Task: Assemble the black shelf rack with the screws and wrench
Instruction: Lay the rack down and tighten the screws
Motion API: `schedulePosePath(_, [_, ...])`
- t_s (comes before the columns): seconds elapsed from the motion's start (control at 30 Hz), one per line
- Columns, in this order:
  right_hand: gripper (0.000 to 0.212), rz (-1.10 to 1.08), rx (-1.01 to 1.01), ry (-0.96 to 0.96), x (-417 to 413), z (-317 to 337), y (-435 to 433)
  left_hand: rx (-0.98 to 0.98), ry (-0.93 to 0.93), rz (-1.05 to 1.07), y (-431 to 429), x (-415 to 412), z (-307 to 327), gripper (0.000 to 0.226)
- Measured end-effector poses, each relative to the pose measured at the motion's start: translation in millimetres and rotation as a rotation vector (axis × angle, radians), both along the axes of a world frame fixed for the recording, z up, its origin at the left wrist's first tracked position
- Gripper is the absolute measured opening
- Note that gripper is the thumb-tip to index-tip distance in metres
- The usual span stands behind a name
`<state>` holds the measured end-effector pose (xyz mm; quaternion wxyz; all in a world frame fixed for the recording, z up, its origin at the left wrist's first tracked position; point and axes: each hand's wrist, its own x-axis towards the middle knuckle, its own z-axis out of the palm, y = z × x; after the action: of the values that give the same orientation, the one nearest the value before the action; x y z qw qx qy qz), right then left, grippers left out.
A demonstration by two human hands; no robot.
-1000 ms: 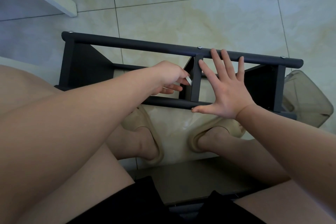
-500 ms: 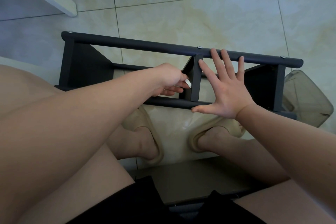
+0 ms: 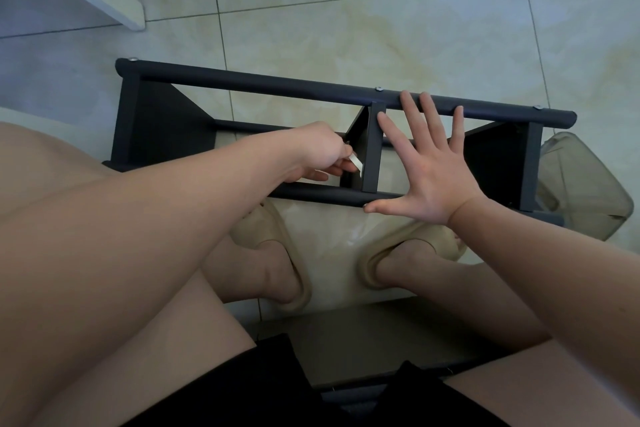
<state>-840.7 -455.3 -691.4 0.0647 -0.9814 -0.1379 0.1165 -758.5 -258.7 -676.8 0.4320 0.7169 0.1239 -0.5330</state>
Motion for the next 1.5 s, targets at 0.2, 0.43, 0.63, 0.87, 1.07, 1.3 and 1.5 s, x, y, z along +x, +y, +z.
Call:
schedulePosePath(0.2, [0.127, -0.002, -0.007, 0.005, 0, 1, 0, 0.006, -0.065, -0.135, 6, 3, 1, 0.022])
schedulePosePath(0.43, [0.126, -0.003, -0.003, 0.005, 0, 2, 1, -0.035, -0.207, -0.410, 16, 6, 1, 0.024])
schedulePosePath(0.63, [0.126, 0.000, -0.003, 0.000, 0, 1, 0, -0.014, -0.297, -0.639, 18, 7, 1, 0.024])
schedulePosePath(0.87, [0.126, -0.003, -0.004, 0.007, 0, 3, 1, 0.003, -0.358, -0.756, 16, 6, -2, 0.016])
schedulePosePath(1.07, [0.126, -0.001, -0.008, 0.011, 0, 3, 1, 0.017, -0.347, -0.771, 14, 5, -3, 0.021])
schedulePosePath(1.3, [0.126, 0.001, -0.006, 0.013, 0, 3, 0, 0.151, -0.481, -0.738, 10, 11, 5, 0.021])
schedulePosePath(1.5, [0.127, 0.000, -0.004, 0.013, 0, 3, 1, -0.004, -0.369, -0.434, 8, 11, 7, 0.019])
